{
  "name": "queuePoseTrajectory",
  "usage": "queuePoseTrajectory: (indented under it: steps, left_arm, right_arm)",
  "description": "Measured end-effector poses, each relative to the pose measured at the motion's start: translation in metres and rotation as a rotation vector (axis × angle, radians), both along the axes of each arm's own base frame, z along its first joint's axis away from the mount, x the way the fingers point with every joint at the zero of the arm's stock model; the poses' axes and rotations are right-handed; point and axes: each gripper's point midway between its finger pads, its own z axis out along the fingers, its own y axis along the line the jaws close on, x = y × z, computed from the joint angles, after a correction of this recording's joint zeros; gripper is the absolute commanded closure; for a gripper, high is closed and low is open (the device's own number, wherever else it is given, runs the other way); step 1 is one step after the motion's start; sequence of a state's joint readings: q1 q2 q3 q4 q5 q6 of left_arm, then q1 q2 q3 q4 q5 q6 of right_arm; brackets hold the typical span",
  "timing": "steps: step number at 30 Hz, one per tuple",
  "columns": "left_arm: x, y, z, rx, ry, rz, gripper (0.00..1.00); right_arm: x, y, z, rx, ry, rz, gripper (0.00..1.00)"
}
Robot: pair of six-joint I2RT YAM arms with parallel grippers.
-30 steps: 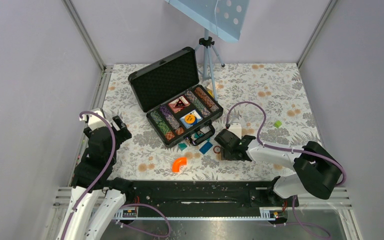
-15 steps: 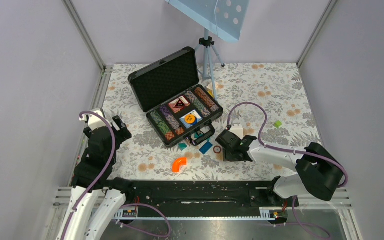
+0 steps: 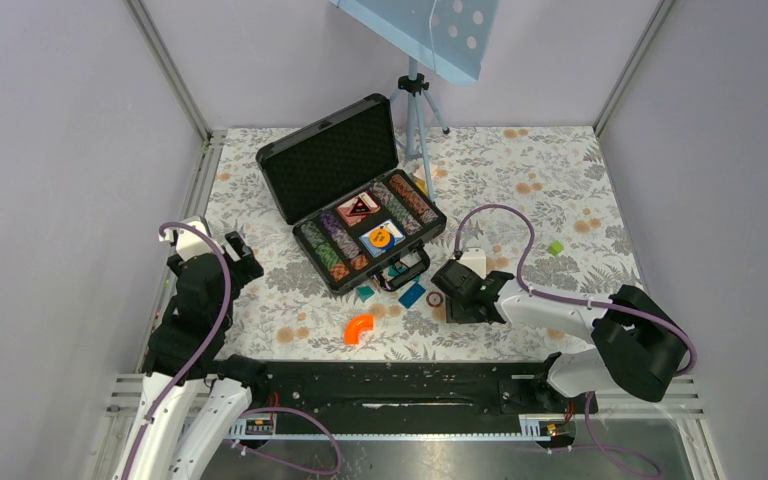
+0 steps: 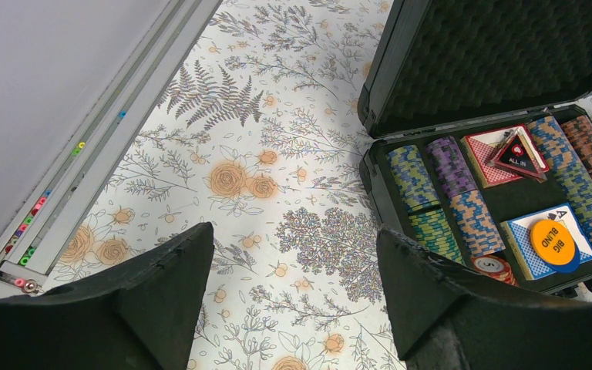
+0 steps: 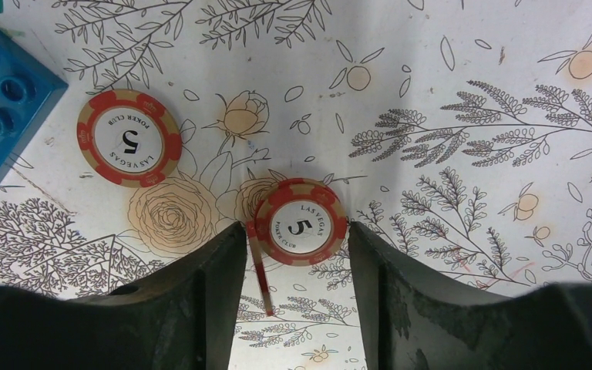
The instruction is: Pack up texas hold em set
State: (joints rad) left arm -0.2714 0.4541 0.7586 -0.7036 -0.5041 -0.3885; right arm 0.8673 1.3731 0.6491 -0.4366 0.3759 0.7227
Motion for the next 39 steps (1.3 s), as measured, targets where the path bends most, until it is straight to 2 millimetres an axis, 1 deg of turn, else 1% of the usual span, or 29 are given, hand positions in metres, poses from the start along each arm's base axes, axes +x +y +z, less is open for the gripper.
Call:
queuePoseTrajectory:
  steps: [6, 11, 17, 22, 26, 28, 30, 33, 34, 37, 39]
  left_arm:
    - [0.0, 0.0, 0.0, 0.0, 0.0, 0.0, 0.23]
    - [0.0, 0.0, 0.0, 0.0, 0.0, 0.0, 0.23]
    - [0.0, 0.0, 0.0, 0.0, 0.0, 0.0, 0.23]
    - [0.0, 0.0, 0.0, 0.0, 0.0, -0.001, 0.23]
    - [0.0, 0.0, 0.0, -0.001, 0.0, -0.003, 0.23]
    - [0.0, 0.0, 0.0, -0.001, 0.0, -0.003, 0.23]
    - [0.0, -0.001, 0.0, -0.001, -0.001, -0.003, 0.23]
    - [0.0, -0.001, 0.0, -0.001, -0.002, -0.003, 0.23]
    - [0.0, -0.001, 0.0, -0.001, -0.002, -0.003, 0.23]
    - [0.0, -0.001, 0.0, -0.001, -0.002, -0.003, 0.23]
    - [0.0, -0.001, 0.0, -0.001, -0.002, -0.003, 0.23]
  right_arm:
    - [0.0, 0.0, 0.0, 0.0, 0.0, 0.0, 0.34]
    - [0.0, 0.0, 0.0, 0.0, -0.001, 0.0, 0.32]
    - [0.0, 0.0, 0.0, 0.0, 0.0, 0.0, 0.21]
    - [0.0, 0.0, 0.0, -0.001, 0.001, 0.003, 0.21]
    - [-0.002, -0.002, 0.001, -0.004, 0.009, 0.004, 0.28]
    - [-0.004, -0.001, 0.004, 0.007, 0.012, 0.004, 0.3]
    - [-0.005, 0.001, 0.006, 0.025, 0.014, 0.004, 0.28]
    - [-0.007, 0.004, 0.008, 0.047, 0.021, 0.001, 0.18]
    - [-0.008, 0.005, 0.008, 0.053, 0.027, -0.001, 0.16]
    - [-0.012, 0.007, 0.007, 0.065, 0.046, -0.004, 0.15]
    - [-0.014, 0.007, 0.007, 0.072, 0.056, -0.008, 0.19]
